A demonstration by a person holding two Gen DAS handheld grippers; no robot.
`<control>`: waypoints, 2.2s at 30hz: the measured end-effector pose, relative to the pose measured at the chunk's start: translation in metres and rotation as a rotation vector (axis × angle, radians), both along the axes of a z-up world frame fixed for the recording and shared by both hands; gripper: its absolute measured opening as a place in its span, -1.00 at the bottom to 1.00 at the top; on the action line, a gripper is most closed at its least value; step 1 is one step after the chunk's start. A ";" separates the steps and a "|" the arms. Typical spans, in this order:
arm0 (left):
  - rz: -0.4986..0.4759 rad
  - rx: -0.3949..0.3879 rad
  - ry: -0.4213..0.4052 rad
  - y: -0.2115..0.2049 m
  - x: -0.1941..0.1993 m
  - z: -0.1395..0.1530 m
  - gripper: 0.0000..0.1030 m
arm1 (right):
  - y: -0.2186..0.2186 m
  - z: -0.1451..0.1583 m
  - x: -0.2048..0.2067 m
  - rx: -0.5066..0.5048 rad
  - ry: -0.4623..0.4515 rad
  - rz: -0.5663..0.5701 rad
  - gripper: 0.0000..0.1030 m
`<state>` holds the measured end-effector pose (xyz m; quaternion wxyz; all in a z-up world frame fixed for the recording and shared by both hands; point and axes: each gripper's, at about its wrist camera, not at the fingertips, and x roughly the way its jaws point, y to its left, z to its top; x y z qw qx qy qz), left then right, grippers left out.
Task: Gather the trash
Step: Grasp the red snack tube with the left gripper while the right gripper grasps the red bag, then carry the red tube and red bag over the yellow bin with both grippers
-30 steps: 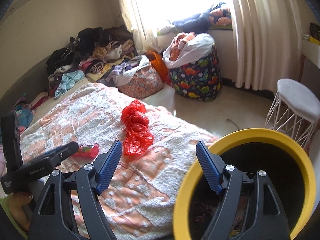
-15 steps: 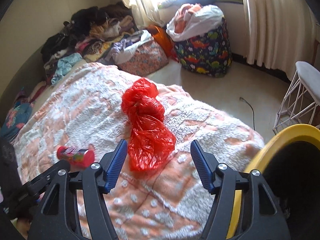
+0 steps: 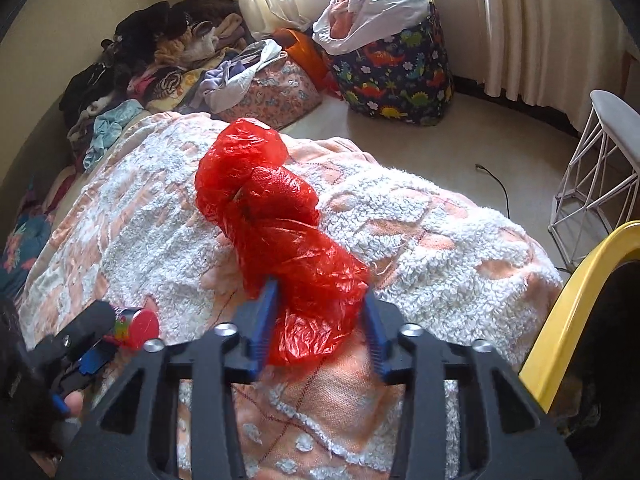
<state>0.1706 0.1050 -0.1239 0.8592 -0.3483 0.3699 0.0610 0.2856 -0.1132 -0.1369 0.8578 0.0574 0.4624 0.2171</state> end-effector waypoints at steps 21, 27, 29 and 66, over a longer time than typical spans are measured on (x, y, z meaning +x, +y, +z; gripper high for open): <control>0.053 0.073 0.019 0.000 -0.009 0.007 -0.36 | -0.027 0.038 -0.088 0.062 -0.122 0.098 -0.92; -0.001 0.118 -0.031 -0.018 -0.011 0.026 -0.51 | -0.039 0.050 -0.095 0.077 -0.158 0.087 -0.92; -0.027 0.139 -0.052 -0.026 -0.012 0.034 -0.51 | -0.044 0.055 -0.097 0.089 -0.168 0.078 -0.93; -0.466 0.261 -0.204 -0.181 -0.019 0.077 -0.51 | -0.187 0.071 -0.122 0.099 -0.179 -0.218 -0.93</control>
